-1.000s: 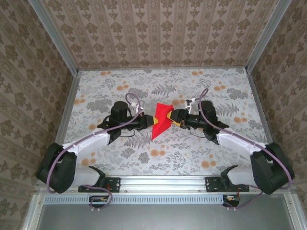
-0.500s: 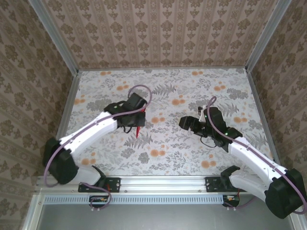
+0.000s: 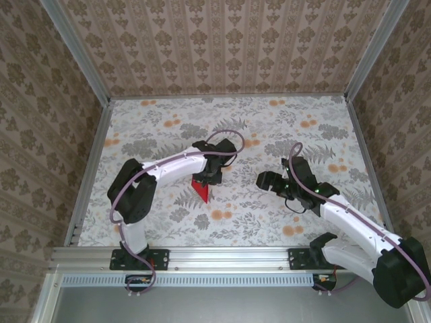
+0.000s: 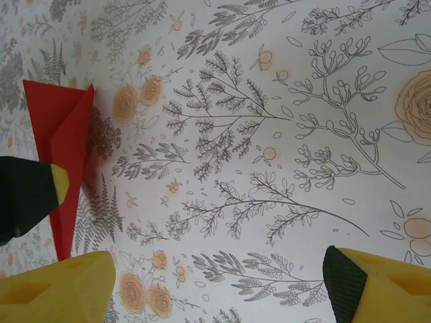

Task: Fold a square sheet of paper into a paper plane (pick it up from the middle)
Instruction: Turn over the paper at the center of the table, then move the paper to the center of the table.

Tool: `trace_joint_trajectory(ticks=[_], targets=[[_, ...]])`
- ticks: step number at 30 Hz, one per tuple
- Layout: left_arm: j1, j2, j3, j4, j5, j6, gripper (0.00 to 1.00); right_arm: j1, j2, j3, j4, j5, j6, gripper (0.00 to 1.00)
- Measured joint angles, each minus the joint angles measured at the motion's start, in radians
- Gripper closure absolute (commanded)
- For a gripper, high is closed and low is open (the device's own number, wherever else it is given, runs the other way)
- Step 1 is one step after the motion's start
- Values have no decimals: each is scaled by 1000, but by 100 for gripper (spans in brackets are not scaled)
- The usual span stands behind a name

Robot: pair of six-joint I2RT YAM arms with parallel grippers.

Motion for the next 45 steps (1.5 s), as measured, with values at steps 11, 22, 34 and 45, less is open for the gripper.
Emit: trace_joint_trajectory(ticks=[11,22,34,45], targets=[[180,-212,-192,281,327,-31,34,230,230,101,19,42,50,40],[438,-509,-439,293,335,40,13,516,675,457,150,162,145,56],[533,-614,-545,291,337,98,8,509,936,631,132,167,124,57],[535,-608,-565,349,422,125,7,410,838,476,81,-10,-230,57]])
